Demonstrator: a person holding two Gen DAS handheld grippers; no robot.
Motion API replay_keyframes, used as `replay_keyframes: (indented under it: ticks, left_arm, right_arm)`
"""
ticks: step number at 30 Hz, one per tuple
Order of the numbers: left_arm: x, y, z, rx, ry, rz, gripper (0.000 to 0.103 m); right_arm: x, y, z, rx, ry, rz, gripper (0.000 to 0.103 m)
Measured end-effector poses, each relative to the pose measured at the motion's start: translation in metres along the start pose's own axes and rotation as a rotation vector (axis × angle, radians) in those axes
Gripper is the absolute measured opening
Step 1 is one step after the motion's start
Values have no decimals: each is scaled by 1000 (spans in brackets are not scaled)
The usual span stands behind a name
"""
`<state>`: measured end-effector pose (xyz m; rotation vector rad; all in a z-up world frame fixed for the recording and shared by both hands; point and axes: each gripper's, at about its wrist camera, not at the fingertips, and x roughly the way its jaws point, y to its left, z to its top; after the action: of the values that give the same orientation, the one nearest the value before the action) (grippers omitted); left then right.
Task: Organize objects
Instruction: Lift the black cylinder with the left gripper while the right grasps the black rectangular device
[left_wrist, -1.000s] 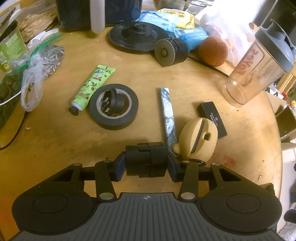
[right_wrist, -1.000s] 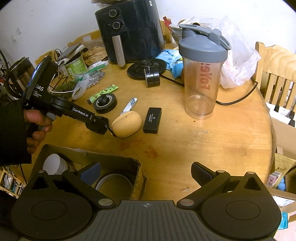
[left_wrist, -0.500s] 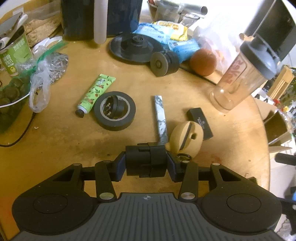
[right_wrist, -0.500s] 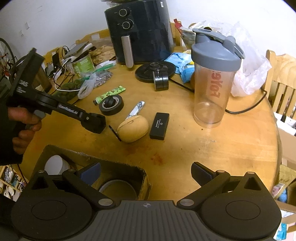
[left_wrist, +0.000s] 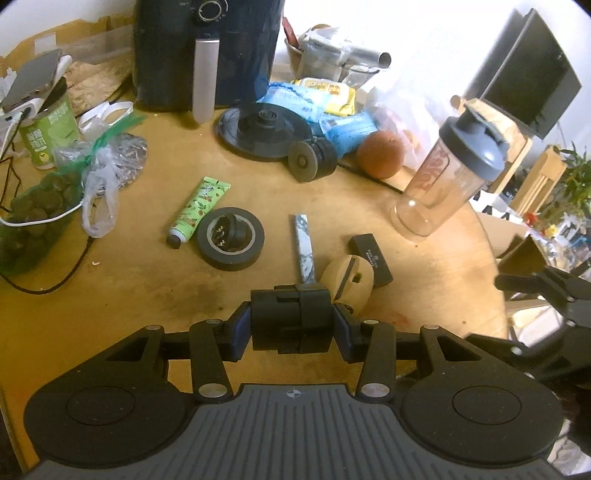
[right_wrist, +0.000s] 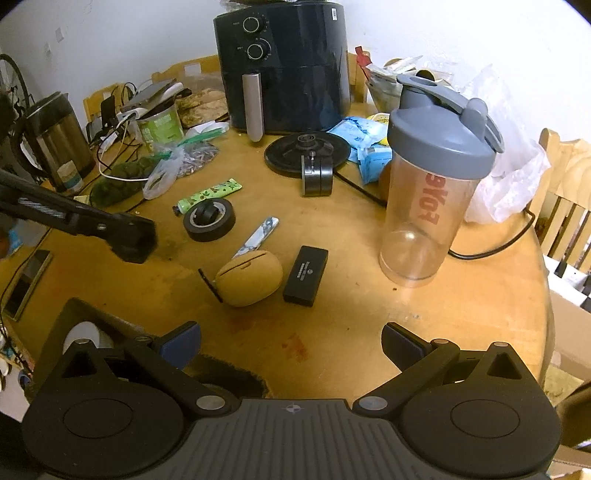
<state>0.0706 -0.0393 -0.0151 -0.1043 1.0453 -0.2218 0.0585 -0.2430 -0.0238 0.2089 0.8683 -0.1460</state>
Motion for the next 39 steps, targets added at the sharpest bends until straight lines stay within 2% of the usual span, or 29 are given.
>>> replay_keyframes:
  ticks: [14, 17, 24, 36, 39]
  left_arm:
    - [-22, 7, -14, -38, -21, -13, 45]
    - [-24, 8, -17, -47, -23, -14, 45]
    - [-28, 12, -21, -66, -29, -28, 45]
    - [-44, 24, -18, -122, -87, 25, 45]
    - [-44, 27, -20, -133, -78, 34, 45]
  right_arm:
    - [48, -7, 13, -78, 59, -38, 102]
    - [63, -8, 14, -96, 83, -49, 96]
    - [95, -13, 16, -106, 124, -40, 95]
    - [127, -12, 23, -129, 136, -48, 94]
    - [131, -14, 24, -114, 136, -50, 84]
